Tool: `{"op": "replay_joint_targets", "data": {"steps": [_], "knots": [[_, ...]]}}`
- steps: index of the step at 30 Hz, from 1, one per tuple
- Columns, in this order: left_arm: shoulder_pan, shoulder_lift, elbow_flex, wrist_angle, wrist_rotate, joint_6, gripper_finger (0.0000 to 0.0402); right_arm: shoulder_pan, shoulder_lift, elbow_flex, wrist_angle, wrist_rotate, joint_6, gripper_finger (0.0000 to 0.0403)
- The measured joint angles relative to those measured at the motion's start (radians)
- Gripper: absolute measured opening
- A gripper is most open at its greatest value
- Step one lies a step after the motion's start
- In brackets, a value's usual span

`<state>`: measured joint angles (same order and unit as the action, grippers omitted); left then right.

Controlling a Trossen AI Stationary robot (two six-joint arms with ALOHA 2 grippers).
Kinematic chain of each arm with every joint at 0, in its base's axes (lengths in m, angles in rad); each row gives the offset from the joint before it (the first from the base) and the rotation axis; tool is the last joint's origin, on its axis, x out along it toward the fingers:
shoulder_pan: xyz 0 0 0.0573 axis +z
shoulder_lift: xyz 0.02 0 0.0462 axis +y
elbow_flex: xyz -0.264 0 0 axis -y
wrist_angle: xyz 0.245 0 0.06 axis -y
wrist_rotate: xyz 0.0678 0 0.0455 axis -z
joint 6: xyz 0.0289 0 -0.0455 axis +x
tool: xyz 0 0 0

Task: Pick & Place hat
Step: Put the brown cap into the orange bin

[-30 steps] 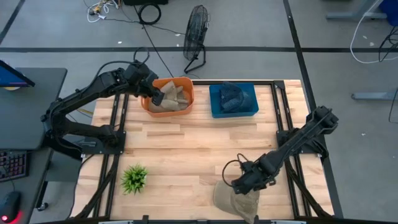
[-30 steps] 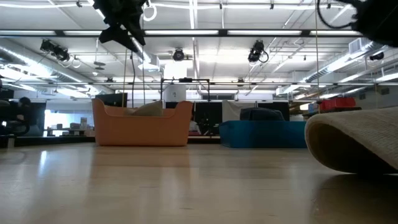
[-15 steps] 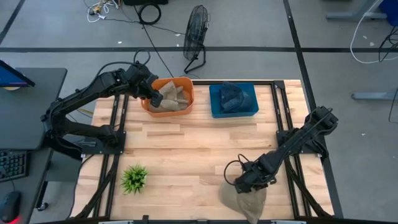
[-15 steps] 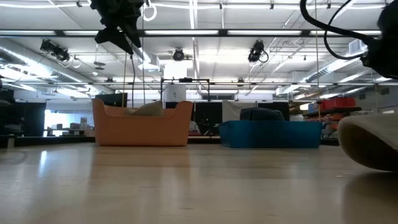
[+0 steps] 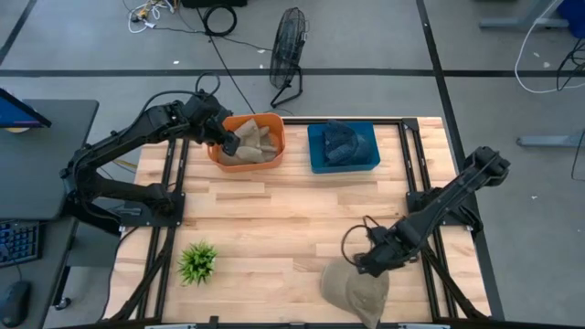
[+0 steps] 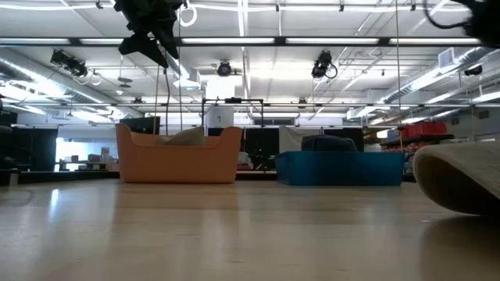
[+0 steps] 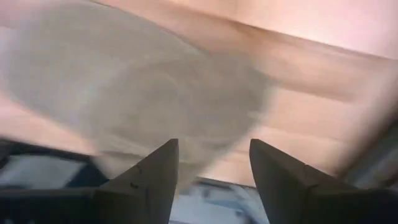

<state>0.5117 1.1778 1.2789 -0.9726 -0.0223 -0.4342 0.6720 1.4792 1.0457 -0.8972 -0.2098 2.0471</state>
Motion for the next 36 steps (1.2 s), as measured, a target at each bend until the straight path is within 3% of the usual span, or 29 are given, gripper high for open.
{"op": "replay_joint_targets", "data": {"steps": [2,5,17,21,26,33,36], "knots": [[0.0,0.0,0.0,0.0,0.0,0.0,0.0188,0.019,-0.001,-0.015,-0.021,-0.036,0.018,0.0203],[0.0,0.0,0.0,0.003,0.0,0.0,0.0188,0.037,0.0,-0.07,0.082,-0.037,0.042,0.0204],[-0.001,0.0,0.0,0.039,0.0,-0.001,0.0188,0.017,0.0,-0.328,0.418,0.071,0.085,0.0193],[-0.001,0.0,0.0,0.052,0.0,-0.001,0.0188,0.001,0.0,-0.359,0.452,0.088,0.042,0.0143],[-0.001,0.0,0.0,0.086,0.0,0.0,0.0188,-0.023,0.0,-0.366,0.463,0.098,-0.055,0.0024],[-0.01,0.0,0.0,0.094,0.022,-0.001,0.0188,-0.086,-0.097,-0.331,0.478,0.088,-0.216,0.0015],[-0.03,0.0,0.0,0.11,0.082,-0.005,0.0188,-0.138,-0.176,-0.284,0.406,0.152,-0.307,0.0007]]}}
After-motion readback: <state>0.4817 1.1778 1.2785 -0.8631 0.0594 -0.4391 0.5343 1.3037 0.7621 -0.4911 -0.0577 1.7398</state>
